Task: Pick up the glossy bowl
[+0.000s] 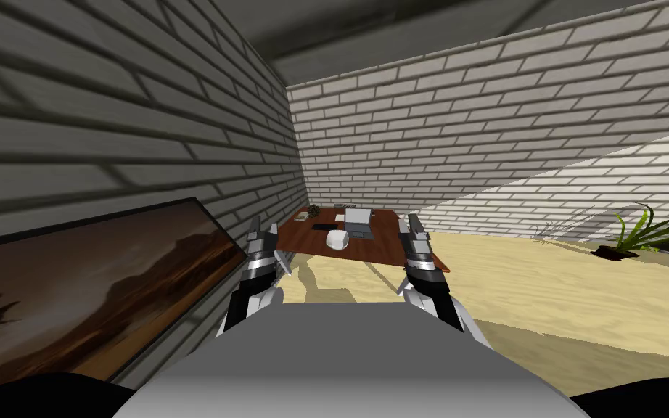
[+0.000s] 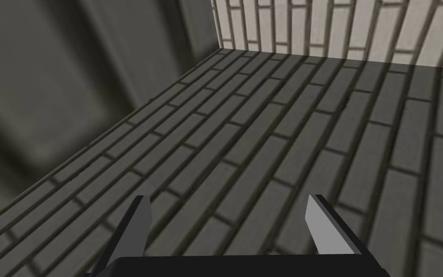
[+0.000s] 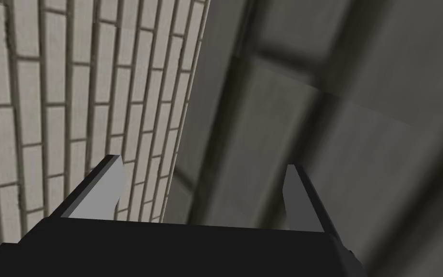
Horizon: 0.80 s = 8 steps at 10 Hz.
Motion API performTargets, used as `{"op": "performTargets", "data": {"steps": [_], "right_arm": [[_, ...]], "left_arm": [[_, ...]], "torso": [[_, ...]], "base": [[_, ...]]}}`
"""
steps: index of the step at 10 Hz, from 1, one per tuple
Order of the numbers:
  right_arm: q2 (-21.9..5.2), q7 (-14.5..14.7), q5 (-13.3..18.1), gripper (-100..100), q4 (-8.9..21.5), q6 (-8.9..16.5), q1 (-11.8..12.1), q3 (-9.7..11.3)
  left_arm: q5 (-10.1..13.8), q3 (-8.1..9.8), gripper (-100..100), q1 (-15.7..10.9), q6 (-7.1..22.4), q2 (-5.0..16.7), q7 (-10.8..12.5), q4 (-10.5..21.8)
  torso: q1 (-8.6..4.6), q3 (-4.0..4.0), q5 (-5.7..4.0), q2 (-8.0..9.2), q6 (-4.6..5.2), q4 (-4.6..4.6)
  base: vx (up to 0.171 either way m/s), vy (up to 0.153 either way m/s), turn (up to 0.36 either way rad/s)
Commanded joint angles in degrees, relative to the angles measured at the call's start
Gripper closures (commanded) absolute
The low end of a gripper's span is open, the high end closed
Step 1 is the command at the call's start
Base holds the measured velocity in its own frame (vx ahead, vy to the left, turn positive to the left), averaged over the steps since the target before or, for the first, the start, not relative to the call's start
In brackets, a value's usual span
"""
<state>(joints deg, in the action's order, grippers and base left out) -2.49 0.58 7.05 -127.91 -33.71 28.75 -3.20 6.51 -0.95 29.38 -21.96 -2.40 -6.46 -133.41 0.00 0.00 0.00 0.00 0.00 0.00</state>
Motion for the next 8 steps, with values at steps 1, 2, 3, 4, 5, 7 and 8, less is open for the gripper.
{"op": "performTargets", "data": {"steps": [1, 2, 3, 4, 5, 7, 8], "right_arm": [[-1.5, 1.7, 0.7, -100, -0.4, 0.3, 1.6, 0.1], [-2.1, 2.8, 1.1, -100, -0.6, 0.6, 2.7, 0.2], [-2.6, 4.2, 1.7, -100, -0.9, 0.9, 3.9, 0.3], [-3.1, 5.8, 2.2, -100, -1.2, 1.4, 5.4, 0.3], [-3.5, 7.7, 2.9, -100, -1.5, 1.9, 7.0, 0.4], [-3.8, 9.7, 3.5, -100, -1.7, 2.5, 8.8, 0.5], [-4.0, 11.9, 4.2, -100, -2.0, 3.3, 10.8, 0.6]], "left_arm": [[0.0, 0.00, 0, 0.0, 0.0, 0.0, 0.0, 0.0], [0.0, 0.00, 0, 0.0, 0.0, 0.0, 0.0, 0.0], [0.0, 0.00, 0, 0.0, 0.0, 0.0, 0.0, 0.0], [0.0, 0.00, 0, 0.0, 0.0, 0.0, 0.0, 0.0], [0.0, 0.00, 0, 0.0, 0.0, 0.0, 0.0, 0.0], [0.0, -0.01, 0, 0.0, 0.0, 0.0, 0.0, 0.0], [0.0, 0.00, 0, 0.0, 0.0, 0.0, 0.0, 0.0]], "torso": [[0.00, 0.00, 0.00, 0.00, 0.00, 0.00], [0.06, 0.01, 0.01, 0.02, -0.01, 0.00], [0.12, 0.01, 0.03, 0.03, -0.01, 0.00], [0.14, 0.01, 0.03, 0.01, -0.01, 0.00], [0.15, 0.01, 0.03, 0.01, -0.01, 0.00], [0.23, -0.01, 0.06, -0.03, -0.01, -0.01], [0.17, -0.01, 0.04, -0.02, 0.01, -0.01]], "base": [[-0.002, 0.020, 0.087], [-0.003, 0.038, 0.106], [0.003, 0.038, 0.092], [0.004, 0.039, 0.106], [0.008, 0.055, 0.156], [0.014, 0.052, 0.097], [0.005, 0.041, 0.114]]}}
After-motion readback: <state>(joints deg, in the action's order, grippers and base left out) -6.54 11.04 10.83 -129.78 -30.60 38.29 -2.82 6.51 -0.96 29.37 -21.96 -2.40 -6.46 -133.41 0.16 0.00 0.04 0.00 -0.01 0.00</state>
